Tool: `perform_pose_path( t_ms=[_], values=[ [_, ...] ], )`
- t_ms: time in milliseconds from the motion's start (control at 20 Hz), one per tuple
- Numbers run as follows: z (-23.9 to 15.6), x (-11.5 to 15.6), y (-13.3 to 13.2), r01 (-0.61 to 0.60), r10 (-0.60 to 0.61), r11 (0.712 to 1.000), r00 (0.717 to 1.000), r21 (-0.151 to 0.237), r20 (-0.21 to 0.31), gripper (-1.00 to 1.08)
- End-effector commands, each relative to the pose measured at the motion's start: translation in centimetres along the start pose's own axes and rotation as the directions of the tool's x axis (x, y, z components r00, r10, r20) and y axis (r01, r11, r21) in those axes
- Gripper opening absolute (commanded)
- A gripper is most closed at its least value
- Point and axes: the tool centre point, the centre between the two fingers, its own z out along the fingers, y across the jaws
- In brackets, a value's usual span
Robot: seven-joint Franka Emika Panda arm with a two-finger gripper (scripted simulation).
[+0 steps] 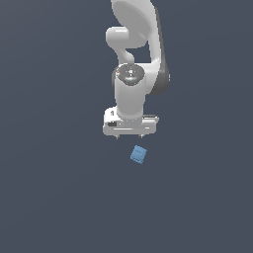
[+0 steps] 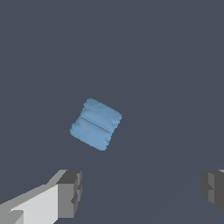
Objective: Pick up the object and move it to a goal position.
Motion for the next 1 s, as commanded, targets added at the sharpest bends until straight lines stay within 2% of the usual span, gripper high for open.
perform_pose_path(
  t_ms=[0,450,950],
  values=[
    [0.0,0.0,0.0,0.0,0.0,1.0,1.0,0.0,0.0,1.0],
    [1.7,-1.8,0.2,-0.033,0.033,0.999,0.998,-0.003,0.062,1.0],
    [2.0,-1.5,-0.1,-0.062,0.062,0.998,0.996,-0.005,0.057,1.0]
  ],
)
